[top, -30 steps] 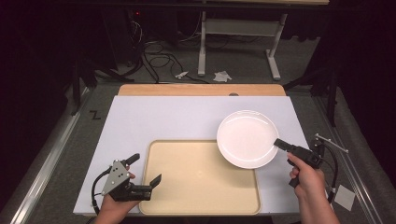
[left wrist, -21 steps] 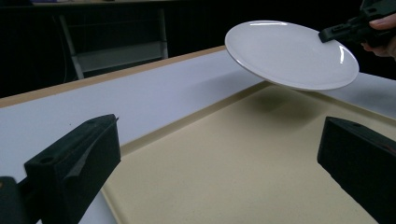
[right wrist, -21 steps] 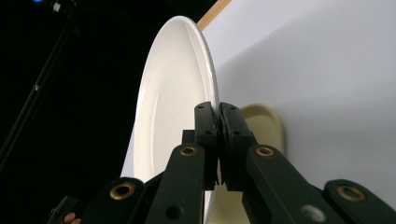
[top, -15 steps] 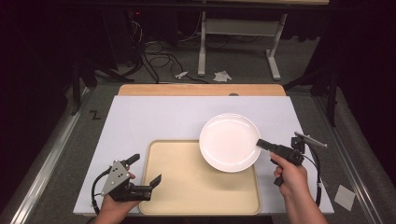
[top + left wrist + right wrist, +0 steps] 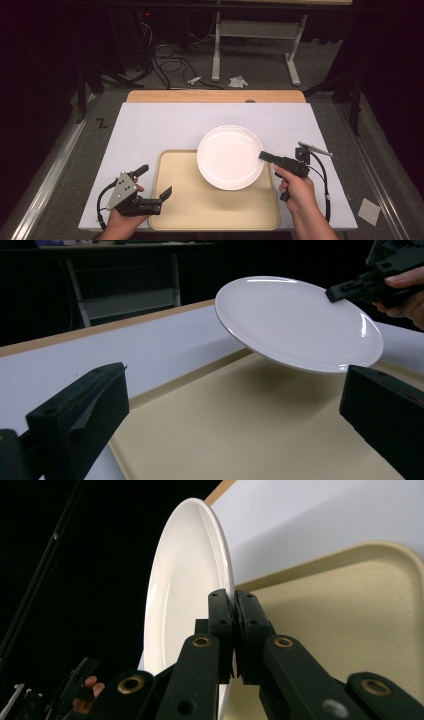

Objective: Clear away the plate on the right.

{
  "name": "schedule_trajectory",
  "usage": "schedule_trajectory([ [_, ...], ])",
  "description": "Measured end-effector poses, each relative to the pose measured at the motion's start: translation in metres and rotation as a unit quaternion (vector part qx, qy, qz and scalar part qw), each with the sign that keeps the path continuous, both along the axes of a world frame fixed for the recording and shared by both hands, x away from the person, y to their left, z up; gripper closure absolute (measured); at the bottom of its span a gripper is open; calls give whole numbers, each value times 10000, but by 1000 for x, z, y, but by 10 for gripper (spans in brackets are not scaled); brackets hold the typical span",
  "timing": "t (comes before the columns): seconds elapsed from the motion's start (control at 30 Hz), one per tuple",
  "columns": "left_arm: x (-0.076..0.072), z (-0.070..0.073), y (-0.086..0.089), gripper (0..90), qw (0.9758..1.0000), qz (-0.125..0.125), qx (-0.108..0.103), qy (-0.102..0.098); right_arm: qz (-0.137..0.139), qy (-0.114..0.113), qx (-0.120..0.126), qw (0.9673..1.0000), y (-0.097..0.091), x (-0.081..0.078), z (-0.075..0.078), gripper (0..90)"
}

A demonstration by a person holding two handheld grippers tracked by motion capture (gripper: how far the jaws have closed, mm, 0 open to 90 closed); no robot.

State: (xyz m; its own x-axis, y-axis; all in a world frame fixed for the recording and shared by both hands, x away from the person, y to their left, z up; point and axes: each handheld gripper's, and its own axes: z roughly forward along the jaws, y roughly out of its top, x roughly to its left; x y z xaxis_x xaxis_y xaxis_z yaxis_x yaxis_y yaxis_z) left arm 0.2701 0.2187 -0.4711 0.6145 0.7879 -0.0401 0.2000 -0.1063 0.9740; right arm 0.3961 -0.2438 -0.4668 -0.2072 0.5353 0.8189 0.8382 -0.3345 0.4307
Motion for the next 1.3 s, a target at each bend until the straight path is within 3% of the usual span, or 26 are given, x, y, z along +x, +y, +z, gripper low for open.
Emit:
schedule_trajectory([
  [0.8,-2,0,0,6,10000,-30,8,-7,663,153,-405,9969,44,-10,-21,890],
  [1.3,-2,1,0,6,10000,-60,50,-45,784,173,-743,9940,55,-14,-28,890],
])
